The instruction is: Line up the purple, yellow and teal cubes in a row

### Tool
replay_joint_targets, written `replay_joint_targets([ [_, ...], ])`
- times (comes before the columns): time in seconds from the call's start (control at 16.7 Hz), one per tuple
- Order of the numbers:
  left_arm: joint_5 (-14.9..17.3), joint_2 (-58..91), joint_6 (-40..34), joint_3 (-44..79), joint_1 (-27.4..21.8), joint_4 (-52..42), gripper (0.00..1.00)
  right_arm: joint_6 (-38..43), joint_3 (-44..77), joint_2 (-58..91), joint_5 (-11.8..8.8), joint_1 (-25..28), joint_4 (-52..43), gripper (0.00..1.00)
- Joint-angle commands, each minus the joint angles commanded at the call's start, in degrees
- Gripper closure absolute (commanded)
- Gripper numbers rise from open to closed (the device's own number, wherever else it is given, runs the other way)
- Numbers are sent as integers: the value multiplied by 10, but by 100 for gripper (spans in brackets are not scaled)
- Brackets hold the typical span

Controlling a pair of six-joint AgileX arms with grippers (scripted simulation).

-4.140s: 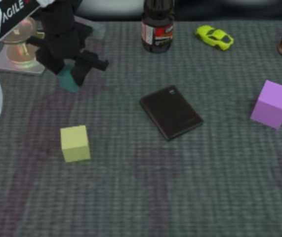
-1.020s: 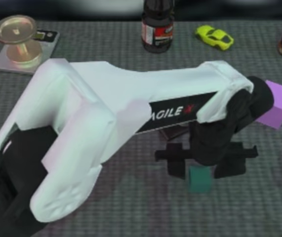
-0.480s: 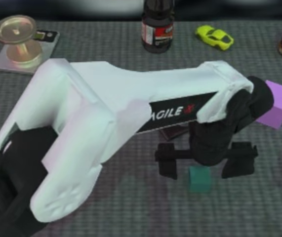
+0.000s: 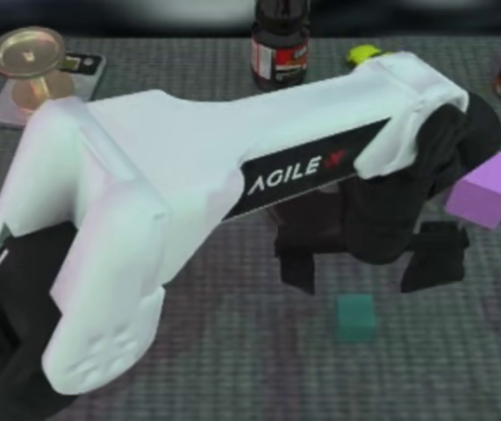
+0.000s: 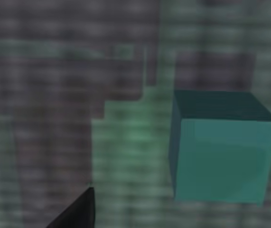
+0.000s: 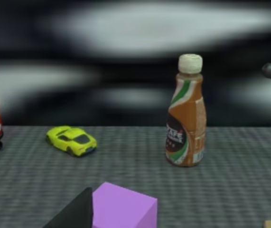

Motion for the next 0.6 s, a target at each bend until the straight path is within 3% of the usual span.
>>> replay_joint_targets([
  [0.42,1,-7,2,25,1,-28,0,0,0,0,0,0,0,0],
  [0.6,1,-37,33,-15,40,-8,0,0,0,0,0,0,0,0],
])
